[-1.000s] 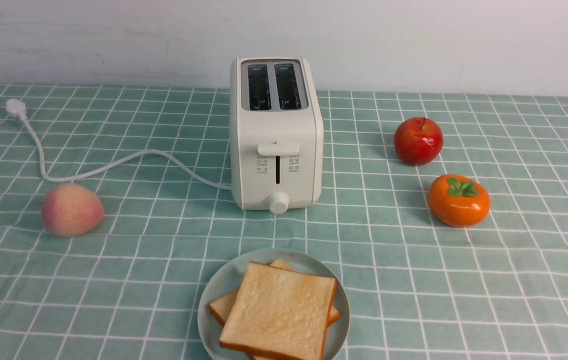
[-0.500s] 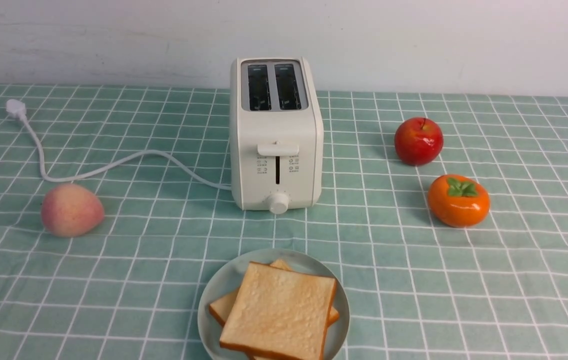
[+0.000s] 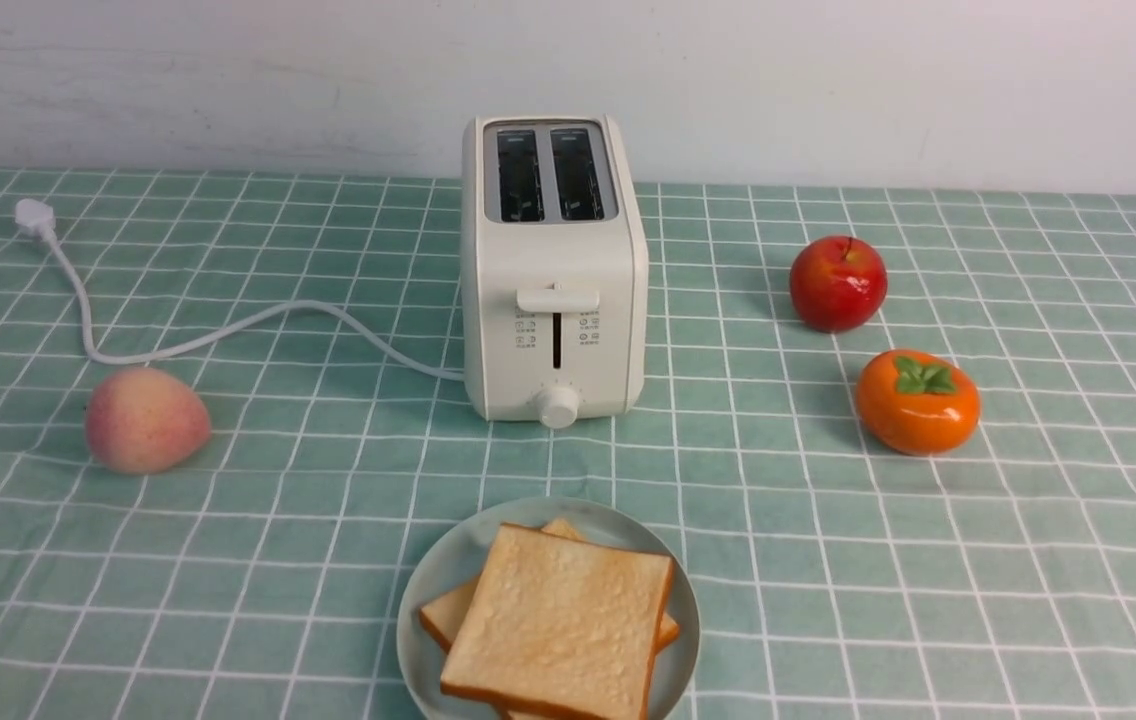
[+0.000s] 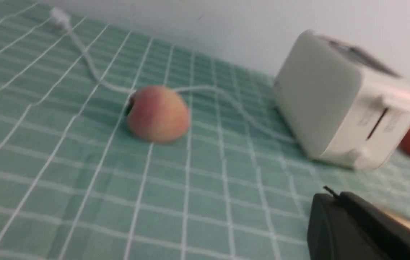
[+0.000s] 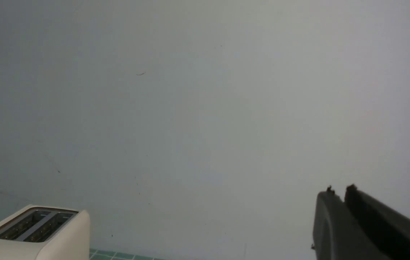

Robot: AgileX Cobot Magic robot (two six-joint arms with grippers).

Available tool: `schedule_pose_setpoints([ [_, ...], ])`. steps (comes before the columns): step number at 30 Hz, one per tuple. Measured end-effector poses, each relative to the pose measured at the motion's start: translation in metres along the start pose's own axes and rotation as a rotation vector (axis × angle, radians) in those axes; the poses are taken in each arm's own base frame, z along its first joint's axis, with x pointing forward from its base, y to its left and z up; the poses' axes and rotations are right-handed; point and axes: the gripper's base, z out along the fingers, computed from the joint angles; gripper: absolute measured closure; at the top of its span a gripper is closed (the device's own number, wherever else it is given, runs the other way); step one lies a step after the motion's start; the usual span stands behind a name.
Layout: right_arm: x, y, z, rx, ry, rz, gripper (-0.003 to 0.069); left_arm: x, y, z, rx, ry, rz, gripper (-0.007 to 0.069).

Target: Take toasted bread from bread machine on blue coffee table place on plate.

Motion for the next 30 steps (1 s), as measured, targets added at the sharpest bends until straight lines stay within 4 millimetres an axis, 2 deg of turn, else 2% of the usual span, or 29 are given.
schedule_pose_setpoints([
  [1,0.0,0.0,0.0,0.0,0.0,0.0,0.0604,0.0,0.0,0.0,-0.002,-0.001,0.003,0.0638],
  [3,0.0,0.0,0.0,0.0,-0.001,-0.003,0.0601,0.018,0.009,0.004,-0.048,0.077,0.029,0.0638],
  [7,0.0,0.0,0.0,0.001,-0.002,-0.007,0.0596,0.025,0.013,0.004,-0.08,0.142,0.036,0.0638],
  [30,0.0,0.0,0.0,-0.003,-0.003,-0.007,0.0573,0.026,0.013,0.004,-0.083,0.146,0.038,0.0622],
])
